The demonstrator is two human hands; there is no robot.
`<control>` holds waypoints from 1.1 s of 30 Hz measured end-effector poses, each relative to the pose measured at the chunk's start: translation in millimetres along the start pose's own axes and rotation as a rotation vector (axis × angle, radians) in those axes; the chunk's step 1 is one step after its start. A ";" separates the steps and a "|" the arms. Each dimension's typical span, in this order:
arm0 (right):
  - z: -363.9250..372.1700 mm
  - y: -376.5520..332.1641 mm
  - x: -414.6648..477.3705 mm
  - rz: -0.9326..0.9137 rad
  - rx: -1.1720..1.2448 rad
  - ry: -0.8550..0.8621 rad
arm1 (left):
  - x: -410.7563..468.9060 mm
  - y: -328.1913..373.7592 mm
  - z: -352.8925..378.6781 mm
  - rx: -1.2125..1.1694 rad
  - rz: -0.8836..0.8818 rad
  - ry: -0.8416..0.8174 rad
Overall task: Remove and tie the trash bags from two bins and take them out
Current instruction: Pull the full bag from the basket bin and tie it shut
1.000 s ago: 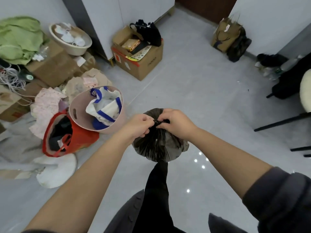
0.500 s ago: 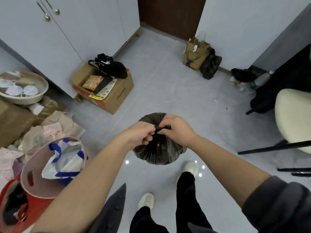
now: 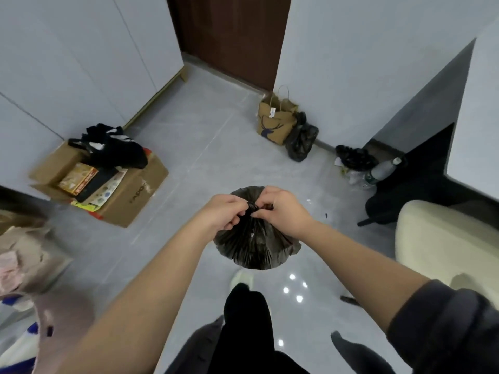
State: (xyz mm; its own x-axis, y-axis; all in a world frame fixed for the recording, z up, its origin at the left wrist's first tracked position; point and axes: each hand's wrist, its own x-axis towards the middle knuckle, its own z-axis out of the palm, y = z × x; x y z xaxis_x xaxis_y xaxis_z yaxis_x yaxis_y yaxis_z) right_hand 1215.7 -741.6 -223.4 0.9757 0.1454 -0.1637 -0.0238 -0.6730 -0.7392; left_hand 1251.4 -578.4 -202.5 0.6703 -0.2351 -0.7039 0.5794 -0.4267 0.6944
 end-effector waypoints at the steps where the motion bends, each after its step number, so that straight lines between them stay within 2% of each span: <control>1: -14.2 13.3 11.1 0.016 0.002 0.009 | 15.9 15.4 9.2 0.013 0.017 -0.006; 9: -112.0 119.2 111.6 0.166 0.044 0.060 | 161.6 132.7 65.8 0.172 0.046 -0.092; 18: -187.5 201.6 192.6 0.240 0.107 0.117 | 270.0 225.9 110.3 0.316 0.128 -0.117; 23: -219.6 254.2 221.8 0.269 0.170 0.140 | 321.9 246.9 144.9 0.348 0.231 -0.091; 27: -237.2 304.8 240.3 0.328 0.248 0.132 | 365.8 243.8 174.6 0.572 0.345 -0.028; 30: -247.4 347.6 249.4 0.362 0.270 0.111 | 397.1 234.8 205.0 0.744 0.333 -0.016; 33: -253.3 394.0 256.3 0.420 0.290 0.102 | 434.2 226.3 241.7 0.805 0.329 0.012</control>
State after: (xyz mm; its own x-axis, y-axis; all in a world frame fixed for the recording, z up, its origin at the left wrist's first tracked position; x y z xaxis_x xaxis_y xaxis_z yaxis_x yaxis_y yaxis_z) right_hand 1511.5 -1153.3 -391.2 0.8850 -0.1752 -0.4313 -0.4630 -0.4278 -0.7763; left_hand 1561.5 -988.2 -387.2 0.7534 -0.4483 -0.4811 -0.1460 -0.8273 0.5424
